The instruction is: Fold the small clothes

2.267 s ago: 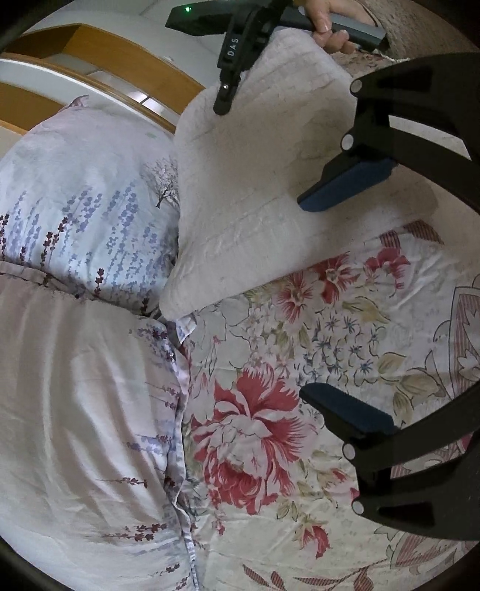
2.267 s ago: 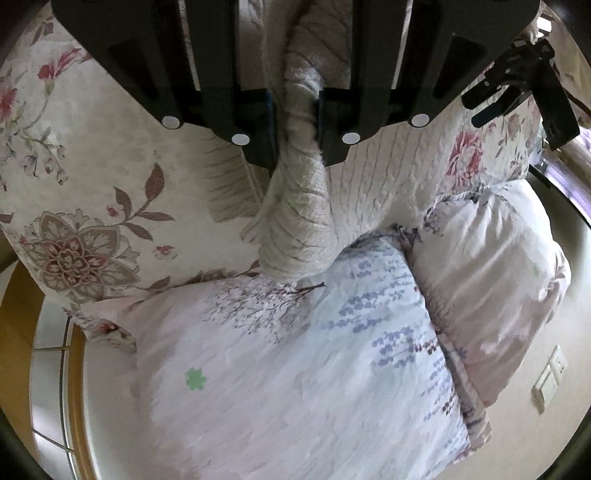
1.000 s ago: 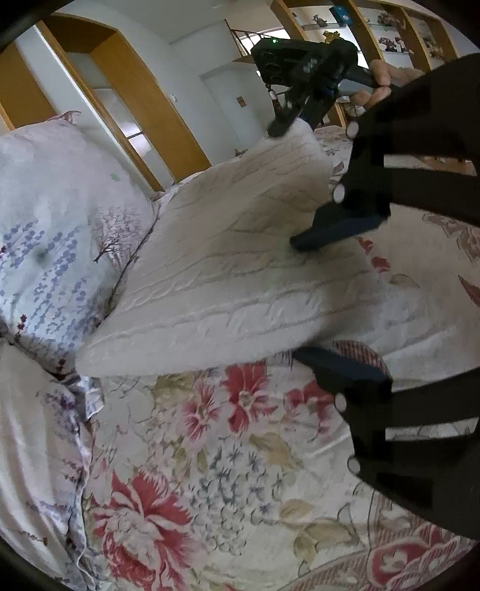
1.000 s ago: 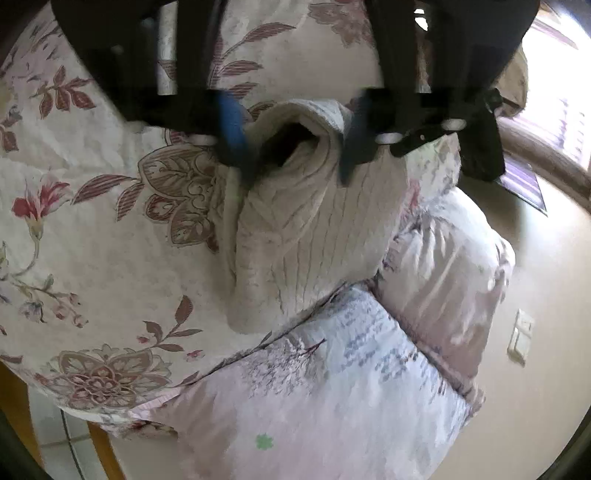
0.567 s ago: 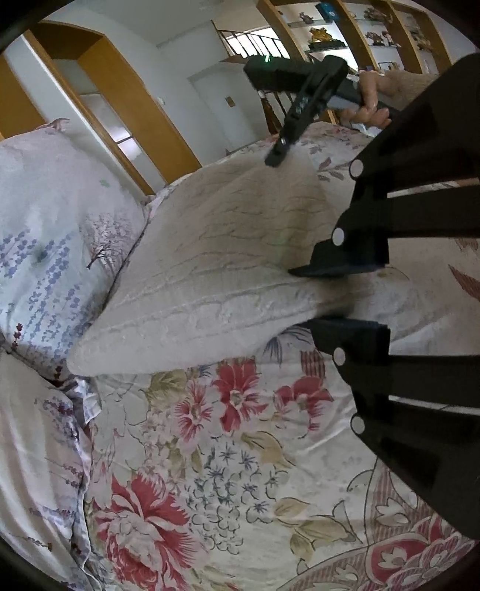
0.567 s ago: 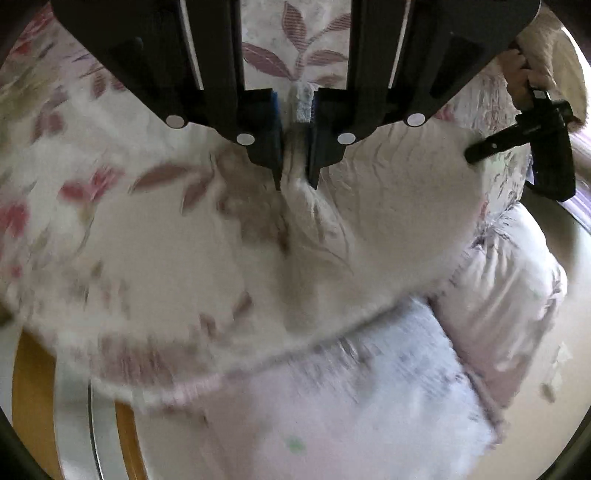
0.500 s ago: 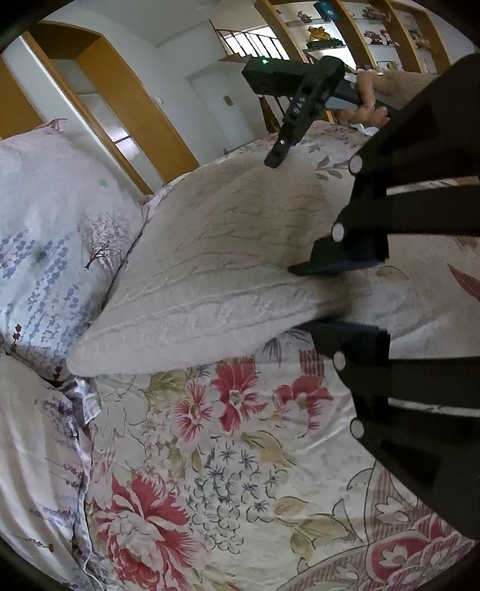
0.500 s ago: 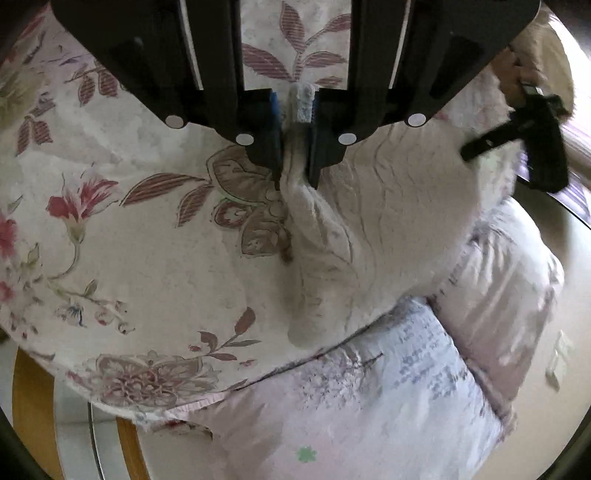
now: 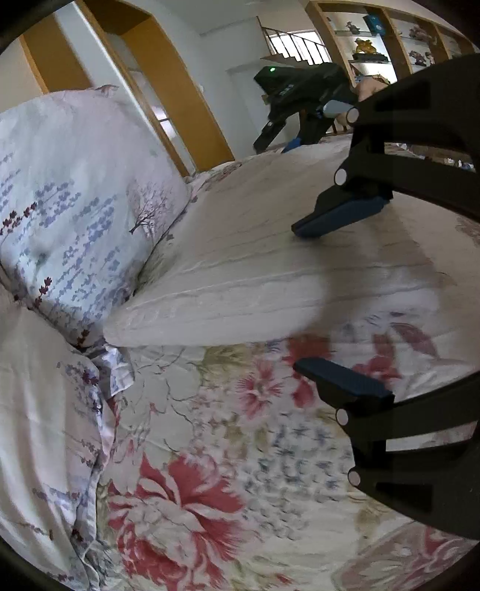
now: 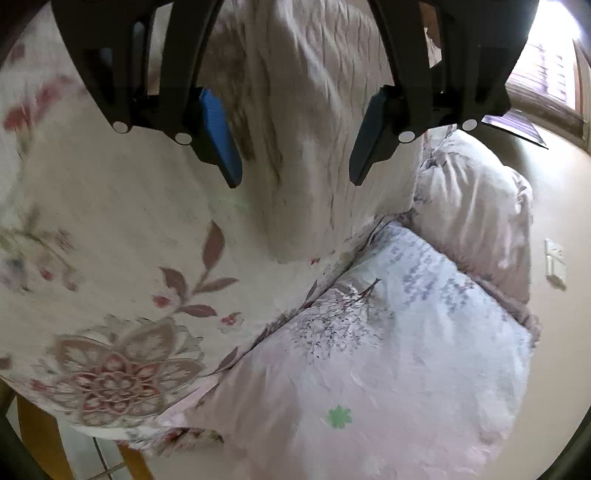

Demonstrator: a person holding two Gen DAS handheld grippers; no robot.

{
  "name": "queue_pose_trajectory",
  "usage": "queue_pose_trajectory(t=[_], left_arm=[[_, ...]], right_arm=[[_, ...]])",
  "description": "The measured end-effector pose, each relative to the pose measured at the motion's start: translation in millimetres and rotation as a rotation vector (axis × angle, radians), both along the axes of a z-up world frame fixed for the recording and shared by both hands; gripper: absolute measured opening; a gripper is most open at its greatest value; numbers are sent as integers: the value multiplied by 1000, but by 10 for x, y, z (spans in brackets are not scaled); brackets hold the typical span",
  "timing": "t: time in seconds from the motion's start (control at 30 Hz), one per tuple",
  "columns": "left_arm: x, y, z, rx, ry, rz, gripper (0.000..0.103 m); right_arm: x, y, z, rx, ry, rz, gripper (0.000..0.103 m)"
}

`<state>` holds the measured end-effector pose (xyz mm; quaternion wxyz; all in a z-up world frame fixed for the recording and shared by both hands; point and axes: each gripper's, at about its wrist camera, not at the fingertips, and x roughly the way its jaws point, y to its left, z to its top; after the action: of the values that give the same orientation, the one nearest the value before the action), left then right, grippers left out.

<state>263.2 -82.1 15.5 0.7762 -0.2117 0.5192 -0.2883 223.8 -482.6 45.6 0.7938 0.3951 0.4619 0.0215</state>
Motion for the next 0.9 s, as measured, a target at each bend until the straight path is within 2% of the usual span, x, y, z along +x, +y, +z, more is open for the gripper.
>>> queue_pose_trajectory(t=[0.03,0.1,0.13,0.17,0.23,0.27,0.33,0.4,0.43,0.5,0.57,0.6,0.7,0.77,0.9], left_arm=[[27,-22,4,3,-3,3,67],[65,-50,17,13,-13,9,67],[85,-63,20,20,-17,11,67],[103,-76,22,26,-21,11,67],[133,-101,29,35,-29,8,67],[164,-122,32,37,-31,7,67],[180,-128,42,43,-42,6,67],[200,-151,38,50,-49,6,68],[212,-162,36,50,-52,4,70],[222,-185,23,55,-53,2,70],[233,-228,9,56,-52,-6,70],[235,-241,6,57,-53,-8,70],[255,-287,21,71,-67,-14,70],[242,-277,35,69,-69,-17,70],[190,-261,54,52,-65,-31,70]], right_arm=[[91,14,-25,-8,13,7,62],[219,46,-67,-37,34,27,47],[275,75,-88,-52,49,48,23],[340,150,-108,-87,62,82,13],[392,268,-15,-199,24,128,10],[391,315,64,-243,-10,140,10],[355,403,360,-326,-150,145,9],[319,438,543,-383,-241,121,9],[326,444,554,-415,-246,110,9],[431,434,376,-464,-160,109,9],[550,384,33,-492,-15,106,9],[583,374,-81,-481,24,103,10],[572,336,-134,-448,34,84,14],[524,318,-43,-450,36,73,28],[277,253,206,-427,-46,49,39]])
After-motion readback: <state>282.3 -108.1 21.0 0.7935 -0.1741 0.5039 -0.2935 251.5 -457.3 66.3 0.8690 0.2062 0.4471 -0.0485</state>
